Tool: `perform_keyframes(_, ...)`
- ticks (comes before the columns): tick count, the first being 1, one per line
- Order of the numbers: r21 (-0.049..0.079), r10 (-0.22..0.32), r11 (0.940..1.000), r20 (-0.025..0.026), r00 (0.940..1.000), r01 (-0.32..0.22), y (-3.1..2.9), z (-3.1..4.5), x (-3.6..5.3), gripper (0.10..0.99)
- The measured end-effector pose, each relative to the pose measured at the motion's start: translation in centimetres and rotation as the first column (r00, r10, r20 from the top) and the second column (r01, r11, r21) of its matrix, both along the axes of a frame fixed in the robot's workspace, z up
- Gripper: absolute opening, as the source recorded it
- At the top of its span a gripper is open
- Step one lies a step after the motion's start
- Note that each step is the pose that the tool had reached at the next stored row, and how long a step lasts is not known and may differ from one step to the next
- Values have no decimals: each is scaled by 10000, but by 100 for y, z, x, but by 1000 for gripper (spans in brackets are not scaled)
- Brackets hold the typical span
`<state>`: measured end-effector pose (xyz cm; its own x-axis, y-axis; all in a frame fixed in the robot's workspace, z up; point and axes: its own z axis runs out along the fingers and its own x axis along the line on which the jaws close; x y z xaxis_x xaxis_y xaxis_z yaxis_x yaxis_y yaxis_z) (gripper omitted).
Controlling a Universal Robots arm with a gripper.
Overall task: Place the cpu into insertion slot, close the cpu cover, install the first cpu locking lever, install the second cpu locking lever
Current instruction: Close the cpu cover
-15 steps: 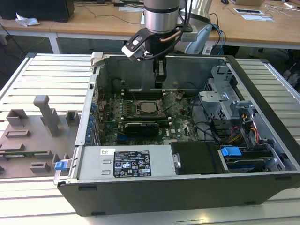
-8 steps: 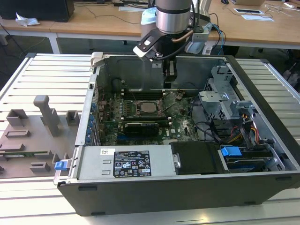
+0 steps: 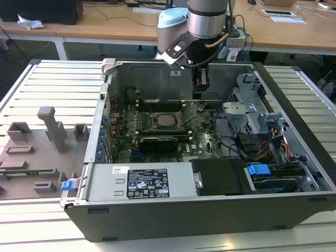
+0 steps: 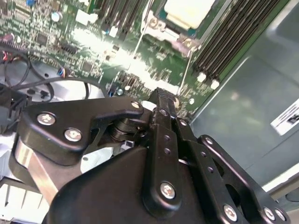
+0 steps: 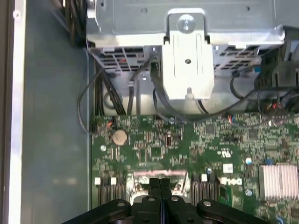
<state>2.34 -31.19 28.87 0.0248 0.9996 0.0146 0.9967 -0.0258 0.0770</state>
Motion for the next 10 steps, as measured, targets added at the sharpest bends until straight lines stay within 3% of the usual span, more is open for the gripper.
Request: perform_keyframes(10, -2, 0, 10000, -29, 10000, 0, 1, 0, 267, 106)
